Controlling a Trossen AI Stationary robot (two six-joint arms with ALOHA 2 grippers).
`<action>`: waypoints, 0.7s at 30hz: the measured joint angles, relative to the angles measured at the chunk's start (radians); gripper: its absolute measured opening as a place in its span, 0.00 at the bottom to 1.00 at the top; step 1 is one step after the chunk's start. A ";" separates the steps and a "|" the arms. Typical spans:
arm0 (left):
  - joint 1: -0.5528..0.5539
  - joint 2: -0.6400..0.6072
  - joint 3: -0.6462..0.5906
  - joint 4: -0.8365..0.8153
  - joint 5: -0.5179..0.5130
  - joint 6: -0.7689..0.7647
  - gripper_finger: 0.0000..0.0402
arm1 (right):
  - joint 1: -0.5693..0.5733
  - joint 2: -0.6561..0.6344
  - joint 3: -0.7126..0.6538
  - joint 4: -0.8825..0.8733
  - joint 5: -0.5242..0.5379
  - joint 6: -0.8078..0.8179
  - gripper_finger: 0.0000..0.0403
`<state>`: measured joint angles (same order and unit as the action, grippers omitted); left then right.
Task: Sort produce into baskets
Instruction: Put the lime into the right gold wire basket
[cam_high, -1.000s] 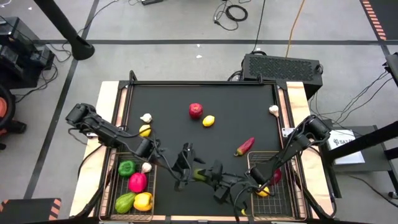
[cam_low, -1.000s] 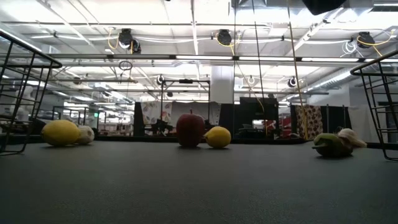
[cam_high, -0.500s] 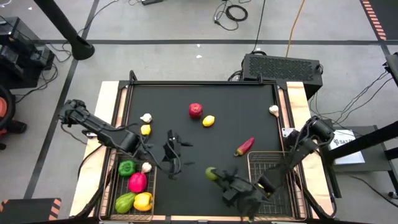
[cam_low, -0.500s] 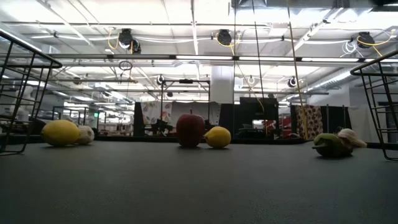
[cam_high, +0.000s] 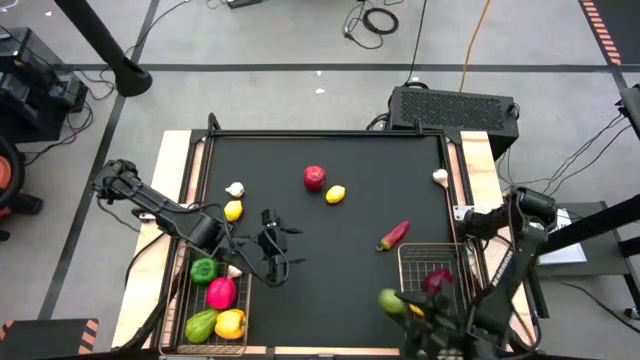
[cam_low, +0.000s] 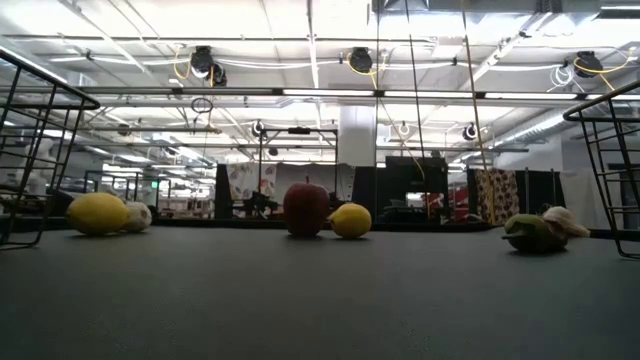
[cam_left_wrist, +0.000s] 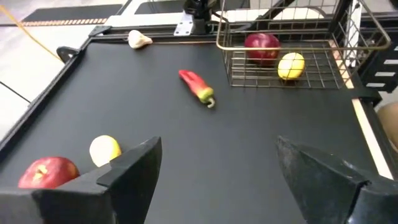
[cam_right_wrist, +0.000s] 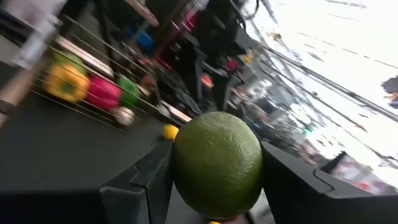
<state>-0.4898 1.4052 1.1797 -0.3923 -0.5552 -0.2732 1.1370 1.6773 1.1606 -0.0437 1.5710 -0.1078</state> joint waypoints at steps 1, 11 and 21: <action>-0.002 0.000 0.000 -0.003 0.000 -0.003 0.80 | 0.020 -0.003 0.000 -0.001 -0.001 0.015 0.49; 0.020 0.000 0.000 0.055 -0.052 0.060 0.80 | -0.047 -0.116 0.000 -0.172 -0.009 -0.189 0.49; 0.041 0.000 0.000 0.030 -0.057 0.071 0.79 | -0.243 -0.507 0.001 -0.762 -0.446 0.192 0.49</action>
<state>-0.4483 1.4052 1.1797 -0.3619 -0.6121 -0.2026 0.8945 1.1701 1.1614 -0.8056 1.1253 0.0841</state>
